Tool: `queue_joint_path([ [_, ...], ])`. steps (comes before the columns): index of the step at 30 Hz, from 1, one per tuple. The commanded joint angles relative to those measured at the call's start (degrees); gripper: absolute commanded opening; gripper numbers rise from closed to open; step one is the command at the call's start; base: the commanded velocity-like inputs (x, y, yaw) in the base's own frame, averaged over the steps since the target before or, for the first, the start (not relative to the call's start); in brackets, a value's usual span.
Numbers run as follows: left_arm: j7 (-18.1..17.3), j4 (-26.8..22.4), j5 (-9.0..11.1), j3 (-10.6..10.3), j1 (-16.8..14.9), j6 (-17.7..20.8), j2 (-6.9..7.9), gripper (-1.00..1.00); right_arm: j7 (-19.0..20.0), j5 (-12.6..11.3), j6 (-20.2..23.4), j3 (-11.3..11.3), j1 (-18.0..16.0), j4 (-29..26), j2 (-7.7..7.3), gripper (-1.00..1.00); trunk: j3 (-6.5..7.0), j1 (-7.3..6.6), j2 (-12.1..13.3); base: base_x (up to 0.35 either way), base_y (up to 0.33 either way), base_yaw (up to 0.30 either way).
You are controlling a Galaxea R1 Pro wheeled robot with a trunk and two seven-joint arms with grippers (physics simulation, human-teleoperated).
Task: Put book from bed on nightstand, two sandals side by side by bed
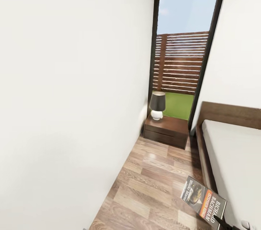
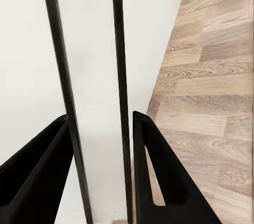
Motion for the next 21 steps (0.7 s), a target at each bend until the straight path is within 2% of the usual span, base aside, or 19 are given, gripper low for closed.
queue_joint_path([
  [1,0.0,0.0,-0.4,0.0,0.0,-0.4,0.02,1.00,0.2,0.0,-0.1,0.0,0.0,0.1,0.01,-1.00,-0.02,0.02,0.0,0.001,0.000,-0.234],
  [21,0.0,0.0,-0.4,0.0,0.0,-0.4,0.02,1.00,0.1,0.0,-0.1,0.0,0.0,0.1,-0.01,-1.00,-0.02,0.02,0.0,0.000,0.000,-0.233],
])
